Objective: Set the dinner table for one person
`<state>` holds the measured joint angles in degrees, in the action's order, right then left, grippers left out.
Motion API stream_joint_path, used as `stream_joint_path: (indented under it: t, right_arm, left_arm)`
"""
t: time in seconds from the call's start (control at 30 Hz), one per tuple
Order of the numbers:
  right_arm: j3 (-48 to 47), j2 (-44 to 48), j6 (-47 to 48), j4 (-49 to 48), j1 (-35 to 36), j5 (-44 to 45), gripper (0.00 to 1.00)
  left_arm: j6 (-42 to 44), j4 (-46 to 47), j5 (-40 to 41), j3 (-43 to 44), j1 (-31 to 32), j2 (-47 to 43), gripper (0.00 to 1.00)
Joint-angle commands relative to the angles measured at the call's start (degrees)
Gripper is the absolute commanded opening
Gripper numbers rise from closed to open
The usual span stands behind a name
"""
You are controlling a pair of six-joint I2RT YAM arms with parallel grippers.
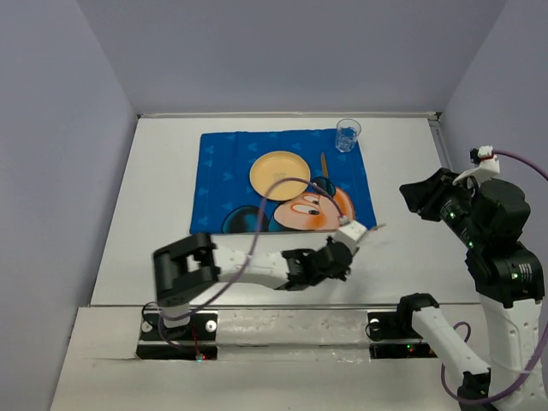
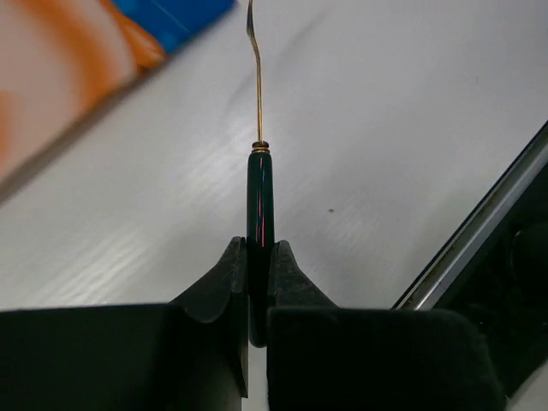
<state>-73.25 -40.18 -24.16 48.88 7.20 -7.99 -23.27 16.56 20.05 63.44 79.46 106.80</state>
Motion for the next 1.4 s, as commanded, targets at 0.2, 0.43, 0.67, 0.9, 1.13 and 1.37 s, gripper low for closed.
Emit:
stream_joint_path:
  t: [0.2,0.43,0.67,0.9,1.13,1.37]
  right_arm:
    - [4.60,0.37,-0.53,-8.45,0.36,-4.92,0.40]
    - [7.68,-1.03,-2.47,-13.11,0.36,-10.99,0.40]
    - [11.37,-1.30,-2.29,-13.99,0.36,-13.63,0.40]
    - [14.19,-1.56,-2.38,-14.96,0.36,-15.74,0.40]
    - [16.21,-1.74,-2.56,-16.54,0.36,-16.80,0.40]
    - [16.56,-1.92,-2.20,-16.63,0.36,-16.36,0.40]
  left_arm:
    - [-13.72,15.63,-17.39,-32.82,-31.09,-46.05,0.00]
    - [-22.87,23.14,-38.32,-42.52,-57.21,-50.83,0.00]
    - [-24.82,30.47,-44.93,-41.12,-67.33,-34.76,0.00]
    - [-28.85,40.38,-50.28,-38.66,-74.27,-23.58,0.00]
    - [-34.21,51.02,-54.42,-36.37,-76.82,-12.94,0.00]
    - [-33.95,52.09,-53.98,-34.35,-76.82,-8.19,0.00]
